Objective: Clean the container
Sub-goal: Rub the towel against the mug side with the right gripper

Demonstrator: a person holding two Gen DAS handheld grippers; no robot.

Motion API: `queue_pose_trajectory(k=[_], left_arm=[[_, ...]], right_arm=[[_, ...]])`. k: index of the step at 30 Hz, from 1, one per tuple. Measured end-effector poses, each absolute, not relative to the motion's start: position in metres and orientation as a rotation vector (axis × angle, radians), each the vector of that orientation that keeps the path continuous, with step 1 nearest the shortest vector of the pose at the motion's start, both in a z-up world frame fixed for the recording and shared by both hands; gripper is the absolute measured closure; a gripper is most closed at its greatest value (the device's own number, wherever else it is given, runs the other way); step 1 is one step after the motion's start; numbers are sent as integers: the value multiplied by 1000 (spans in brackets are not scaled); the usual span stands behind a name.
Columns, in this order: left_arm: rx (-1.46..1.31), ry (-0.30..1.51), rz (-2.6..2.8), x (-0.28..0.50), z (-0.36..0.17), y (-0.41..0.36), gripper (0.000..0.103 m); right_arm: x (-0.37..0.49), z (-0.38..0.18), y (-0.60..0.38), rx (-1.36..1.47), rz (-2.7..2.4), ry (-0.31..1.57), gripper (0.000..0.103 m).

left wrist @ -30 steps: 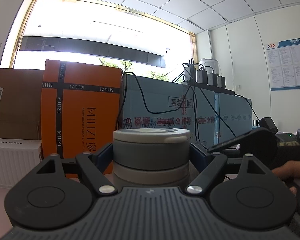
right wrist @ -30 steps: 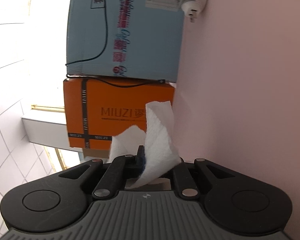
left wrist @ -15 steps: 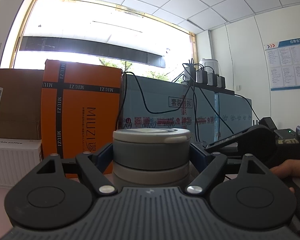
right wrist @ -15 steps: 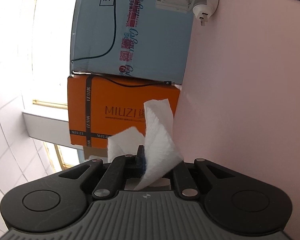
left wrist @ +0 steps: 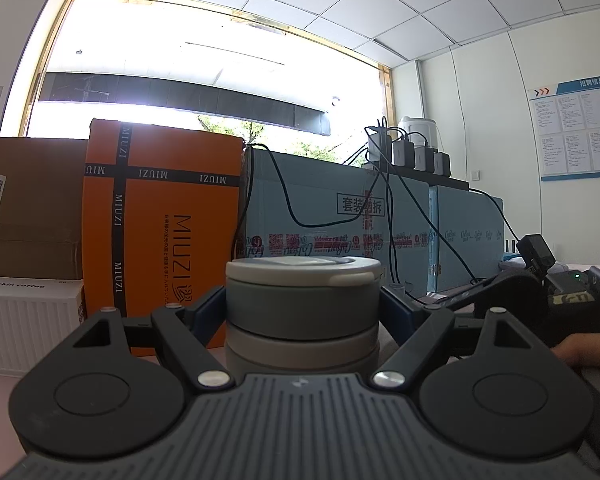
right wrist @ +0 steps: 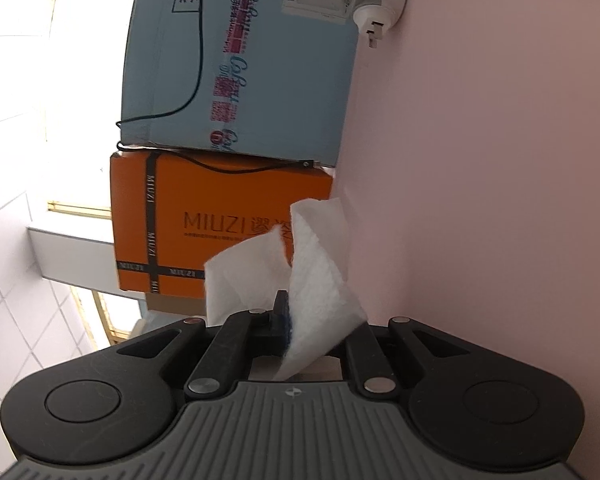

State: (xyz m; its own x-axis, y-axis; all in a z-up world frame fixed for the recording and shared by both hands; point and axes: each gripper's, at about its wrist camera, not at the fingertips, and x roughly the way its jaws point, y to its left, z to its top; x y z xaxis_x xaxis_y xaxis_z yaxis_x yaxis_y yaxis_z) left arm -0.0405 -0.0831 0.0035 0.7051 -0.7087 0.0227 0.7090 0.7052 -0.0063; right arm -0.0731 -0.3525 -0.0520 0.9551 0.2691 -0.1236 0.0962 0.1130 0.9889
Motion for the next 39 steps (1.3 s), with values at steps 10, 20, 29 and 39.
queue_pose_trajectory(k=[10,20,29,39], left_arm=[[-14,-19,-787,-43,4,-85,24],[-19,-14,-789,-43,3,-86,24],[-19,-14,-789,-43,3,-85,24],[-18,-14,-790,-42,3,-85,24]], right_arm=[[-74,-51,-356,1488,173,287,93],[-79,-54,-358,1541,205,264,75],[-83,-50,-361,1551,228,250,93],[-80,-37,-363,1553,287,157,95]])
